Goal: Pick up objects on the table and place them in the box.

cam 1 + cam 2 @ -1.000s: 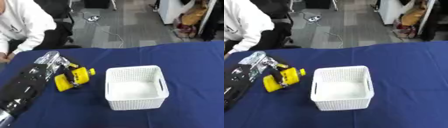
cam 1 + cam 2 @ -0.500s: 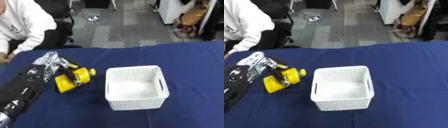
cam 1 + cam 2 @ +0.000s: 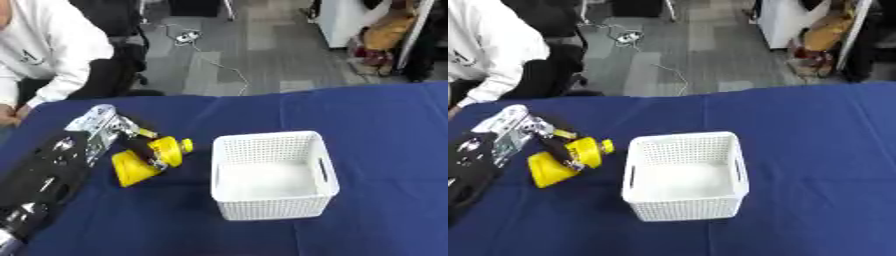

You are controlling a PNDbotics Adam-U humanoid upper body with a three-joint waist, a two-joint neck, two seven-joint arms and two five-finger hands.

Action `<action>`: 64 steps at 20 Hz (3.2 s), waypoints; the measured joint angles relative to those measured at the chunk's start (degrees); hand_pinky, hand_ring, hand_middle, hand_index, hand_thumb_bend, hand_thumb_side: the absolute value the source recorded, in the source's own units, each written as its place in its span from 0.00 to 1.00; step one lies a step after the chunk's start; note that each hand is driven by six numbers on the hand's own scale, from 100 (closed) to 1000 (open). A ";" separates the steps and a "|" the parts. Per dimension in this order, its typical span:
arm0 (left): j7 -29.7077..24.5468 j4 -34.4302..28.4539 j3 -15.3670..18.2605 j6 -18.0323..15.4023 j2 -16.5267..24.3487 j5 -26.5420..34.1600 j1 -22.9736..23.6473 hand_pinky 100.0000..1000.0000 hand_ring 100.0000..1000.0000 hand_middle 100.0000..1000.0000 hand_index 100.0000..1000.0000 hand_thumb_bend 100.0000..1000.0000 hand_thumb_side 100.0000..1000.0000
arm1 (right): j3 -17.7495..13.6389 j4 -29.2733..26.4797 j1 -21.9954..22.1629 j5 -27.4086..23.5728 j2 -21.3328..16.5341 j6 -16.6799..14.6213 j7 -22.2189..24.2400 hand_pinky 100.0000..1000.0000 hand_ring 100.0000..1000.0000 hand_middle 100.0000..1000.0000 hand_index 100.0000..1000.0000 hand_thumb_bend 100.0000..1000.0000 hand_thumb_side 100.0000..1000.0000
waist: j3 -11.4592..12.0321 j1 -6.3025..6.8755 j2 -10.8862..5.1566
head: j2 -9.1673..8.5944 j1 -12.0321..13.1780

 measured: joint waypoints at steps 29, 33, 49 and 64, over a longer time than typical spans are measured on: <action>-0.17 -11.31 -0.38 0.16 3.34 14.22 0.66 0.00 0.00 0.00 0.18 0.03 0.76 | -0.01 0.00 2.13 0.61 -1.58 0.38 0.35 0.37 0.44 0.56 0.71 0.00 1.00 | 3.16 1.67 -3.17 | 0.01 -1.96; -0.61 -13.99 -1.65 0.59 4.35 16.06 0.03 0.00 0.00 0.00 0.18 0.03 0.76 | 0.01 0.00 2.92 0.86 -2.04 0.57 0.51 0.37 0.44 0.56 0.71 0.00 1.00 | 3.86 2.12 -4.21 | 0.03 -2.49; -0.69 -21.06 -7.62 0.67 5.31 22.64 -3.46 0.00 0.00 0.00 0.19 0.04 0.76 | 0.02 0.00 3.54 1.05 -2.60 0.82 0.02 0.37 0.44 0.56 0.71 0.00 1.00 | 3.81 2.70 -5.15 | -0.44 -2.46; 3.28 -20.74 -10.24 -3.31 -2.37 27.28 -8.16 0.00 0.00 0.00 0.20 0.02 0.76 | 0.48 0.00 0.61 -0.40 -0.04 0.54 -0.55 0.37 0.44 0.56 0.72 0.00 1.00 | -0.17 3.42 -4.82 | -1.75 0.39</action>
